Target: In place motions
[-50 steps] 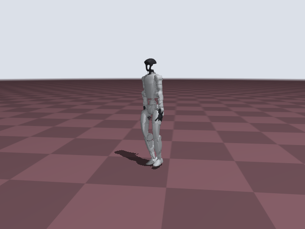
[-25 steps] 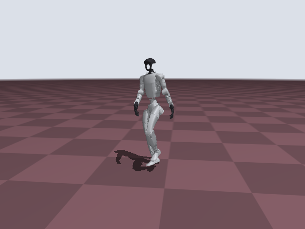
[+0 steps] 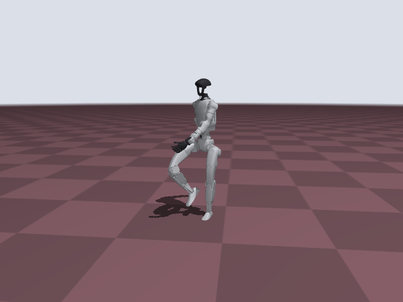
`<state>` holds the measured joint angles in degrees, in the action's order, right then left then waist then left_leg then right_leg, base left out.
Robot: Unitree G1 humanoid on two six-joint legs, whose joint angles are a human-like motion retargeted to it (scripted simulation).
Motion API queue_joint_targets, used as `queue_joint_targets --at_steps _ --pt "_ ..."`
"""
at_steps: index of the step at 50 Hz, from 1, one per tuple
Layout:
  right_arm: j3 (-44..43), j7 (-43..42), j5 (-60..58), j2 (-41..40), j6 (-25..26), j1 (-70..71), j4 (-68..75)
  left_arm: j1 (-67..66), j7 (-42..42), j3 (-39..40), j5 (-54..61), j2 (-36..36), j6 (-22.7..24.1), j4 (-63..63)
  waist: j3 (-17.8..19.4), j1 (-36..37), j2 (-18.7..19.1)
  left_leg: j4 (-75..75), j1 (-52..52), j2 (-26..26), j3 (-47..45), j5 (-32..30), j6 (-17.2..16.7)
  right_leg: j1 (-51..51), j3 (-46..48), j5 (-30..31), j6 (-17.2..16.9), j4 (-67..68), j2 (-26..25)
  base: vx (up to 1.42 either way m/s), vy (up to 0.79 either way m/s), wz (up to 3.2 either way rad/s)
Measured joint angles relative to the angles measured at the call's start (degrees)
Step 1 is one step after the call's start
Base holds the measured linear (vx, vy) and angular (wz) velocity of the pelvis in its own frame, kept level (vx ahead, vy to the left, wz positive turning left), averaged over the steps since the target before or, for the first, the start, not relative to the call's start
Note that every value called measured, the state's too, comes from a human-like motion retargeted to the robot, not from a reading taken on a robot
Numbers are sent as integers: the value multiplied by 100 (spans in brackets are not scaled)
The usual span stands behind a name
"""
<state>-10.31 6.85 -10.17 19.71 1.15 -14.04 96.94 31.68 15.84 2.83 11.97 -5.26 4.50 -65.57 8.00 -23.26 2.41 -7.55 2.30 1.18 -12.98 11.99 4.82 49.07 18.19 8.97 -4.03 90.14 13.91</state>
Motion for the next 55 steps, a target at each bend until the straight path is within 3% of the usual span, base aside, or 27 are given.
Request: queue_joint_targets --at_steps 3,7,10,13,15,17,20,21,25,27,31,35,39,43,45,47,48,50,52,55 --pt "-151 -118 187 -37 6 -198 47 -22 91 -108 13 63 27 36 -85 166 -81 67 -59 -65 -40 -11 -48 -325 6 -37 19 -426 57 7 -6 -14" --pt "13 -62 179 -217 70 -169 47 -319 86 -220 -86 37 5 -357 -198 573 -171 201 -261 -114 -223 12 -123 -1465 -46 127 -112 -1727 -314 5 -4 -54" --pt "331 67 2 -406 83 51 15 -868 89 -164 -273 33 -79 -844 -360 910 -166 271 -423 -134 -366 103 -177 -2668 -172 372 -280 -3302 -837 11 -4 -66" --pt "800 143 -247 -654 111 444 -130 -1669 -55 -11 -430 78 -184 -1434 -518 1115 -248 120 -525 -235 -495 278 -213 -4053 -25 732 -309 -5297 -1009 11 -6 -39" --pt "1155 12 -365 -818 75 742 -275 -2267 -190 50 -457 115 -269 -1839 -657 1219 -348 -187 -452 -385 -591 338 -205 -4928 252 5 -485 -6736 -993 6 -7 -22" --pt "1763 -176 -325 -1080 9 1164 -419 -2876 -348 213 -515 3 -282 -2316 -607 1471 -652 -1221 -251 -350 -1044 48 -312 -5515 203 -682 -327 -7673 -967 -8 -12 -96" --pt "2386 20 -397 -1496 -49 2008 -824 -3575 -951 626 -690 -194 -330 -3033 -709 2184 -911 -4048 1467 360 -1246 -1374 -505 -5354 -301 -693 -168 -8207 -735 -20 -18 -121" --pt "2523 145 -447 -1634 -84 2296 -1098 -3847 -1173 769 -572 -229 -333 -3123 -614 2297 -928 -4759 1995 430 -1012 -1377 -283 -5290 -372 -641 -179 -8159 -702 -22 -22 -67" --pt "2584 663 -753 -2034 -267 3641 -2397 -4392 -1324 1488 -14 -182 -699 -3183 247 2844 -975 -7470 3537 1616 -1230 -444 552 -5168 -700 -506 95 -8019 -756 -47 -8 -83" --pt "2623 702 -729 -2177 -451 4112 -3008 -4529 -1293 2051 66 -86 -663 -3183 468 3111 -1006 -8429 4348 1977 -1139 -65 763 -5110 -866 -434 234 -8050 -804 -25 -2 -88" --pt "2842 677 -519 -2265 -826 4395 -3902 -5005 -1034 2602 251 -97 -541 -3183 190 3523 -1236 -9163 5474 1874 -1122 128 698 -4858 -1125 -326 355 -8111 -658 18 1 -50" --pt "2966 647 -722 -2316 -1055 4492 -4272 -4980 -1049 2575 431 -263 -587 -3183 66 3467 -1287 -8941 5150 1872 -1137 156 598 -4854 -967 -333 395 -8115 -613 8 1 34" --pt "3099 680 -889 -2274 -1098 4271 -4082 -4529 -971 2244 283 -390 -558 -3094 -169 3074 -1121 -7675 3661 1708 -1102 109 345 -5049 -561 -335 296 -8277 -707 13 5 83" --pt "3301 719 -1079 -2244 -1063 3482 -3454 -4236 -813 1858 103 -309 -511 -2683 -581 2565 -1170 -4883 1620 753 -1150 -211 23 -5116 -371 -466 80 -8180 -548 37 11 59" --pt "3305 747 -1341 -2170 -995 2985 -2974 -3967 -816 1622 130 -249 -484 -2596 -697 2254 -1131 -2809 514 31 -825 -762 -168 -5160 -296 -621 21 -7979 -536 32 14 34" --pt "3172 787 -1525 -1957 -815 2455 -2457 -3533 -846 1220 185 -274 -509 -2709 -827 2033 -931 -1144 -441 -241 -895 529 -419 -4995 -233 -706 27 -7539 -696 37 30 43" --pt "3026 819 -1603 -1794 -719 2175 -2181 -3289 -868 990 186 -273 -563 -2799 -912 1856 -833 -629 -776 -118 -1331 870 -359 -4864 -123 -605 18 -7216 -730 32 26 90" --pt "2521 888 -1843 -1477 -407 1692 -1689 -2621 -799 641 120 -207 -789 -2841 -1035 1492 -583 -82 -575 -241 -438 783 -205 -4226 87 294 -45 -6146 -758 11 21 110" --pt "1932 717 -1755 -1244 54 1539 -1200 -1841 -442 184 -123 -240 -753 -2348 -709 1211 -516 -49 -347 -198 -124 738 -168 -3206 165 1327 165 -4547 -379 -36 21 90" --pt "1136 129 -1231 -700 346 1443 -566 -792 252 -522 -1054 -642 -398 -922 -77 849 -364 -50 -155 -213 28 667 23 -1746 92 929 549 -2200 267 -51 31 45"
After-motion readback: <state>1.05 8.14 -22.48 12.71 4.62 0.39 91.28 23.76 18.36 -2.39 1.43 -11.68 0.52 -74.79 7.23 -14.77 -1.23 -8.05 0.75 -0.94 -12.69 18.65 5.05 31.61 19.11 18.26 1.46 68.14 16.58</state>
